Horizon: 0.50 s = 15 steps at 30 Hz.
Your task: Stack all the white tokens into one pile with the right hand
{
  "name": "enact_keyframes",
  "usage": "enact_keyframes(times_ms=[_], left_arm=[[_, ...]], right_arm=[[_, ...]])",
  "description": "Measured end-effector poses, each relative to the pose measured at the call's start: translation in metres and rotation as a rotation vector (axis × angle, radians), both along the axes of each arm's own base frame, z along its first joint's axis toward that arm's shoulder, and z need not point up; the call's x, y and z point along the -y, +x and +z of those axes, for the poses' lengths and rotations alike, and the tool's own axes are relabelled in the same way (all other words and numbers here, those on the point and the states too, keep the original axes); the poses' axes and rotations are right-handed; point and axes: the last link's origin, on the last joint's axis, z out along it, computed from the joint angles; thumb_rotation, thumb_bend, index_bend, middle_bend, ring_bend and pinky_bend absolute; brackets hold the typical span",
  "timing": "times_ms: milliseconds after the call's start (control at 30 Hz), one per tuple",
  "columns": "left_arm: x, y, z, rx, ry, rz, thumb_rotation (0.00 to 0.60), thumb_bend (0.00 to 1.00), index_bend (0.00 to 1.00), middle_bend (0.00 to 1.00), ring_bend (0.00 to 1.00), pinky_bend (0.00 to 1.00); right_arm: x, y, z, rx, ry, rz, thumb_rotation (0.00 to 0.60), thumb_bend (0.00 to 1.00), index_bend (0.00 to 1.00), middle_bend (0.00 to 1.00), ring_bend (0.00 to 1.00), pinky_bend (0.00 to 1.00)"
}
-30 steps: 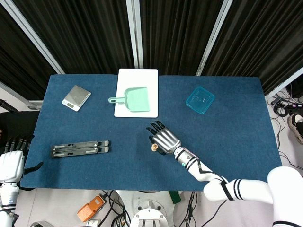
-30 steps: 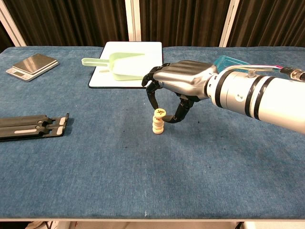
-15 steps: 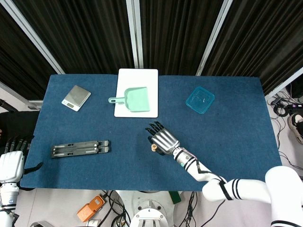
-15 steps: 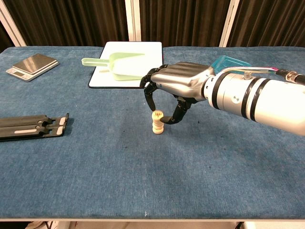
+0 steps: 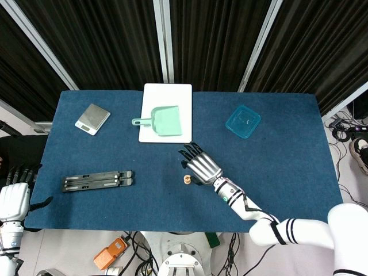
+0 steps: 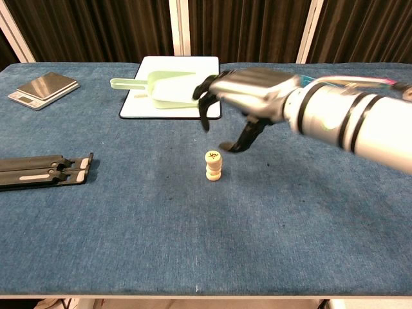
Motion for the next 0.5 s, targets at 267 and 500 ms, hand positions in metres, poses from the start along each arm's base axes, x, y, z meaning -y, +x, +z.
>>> enact_keyframes(times_ms=[267,500], left_arm=[[-0.008,0.006,-0.005,0.007,-0.009,-0.032,0.600,0.08,0.17,0.14,0.07,0.00],[-0.012,0.015,-0.007,0.005,-0.009,-0.063,0.600,0.08,0.17,0.14,0.07,0.00]], right_arm=[[-0.002,-0.058,0.071,0.010,-0.217,-0.116,0.600,0.46,0.07,0.17,0.07,0.08],[-0.039,-0.127,0.138,0.033,-0.386,-0.269,0.600,0.46,0.02,0.11,0.01,0.08]])
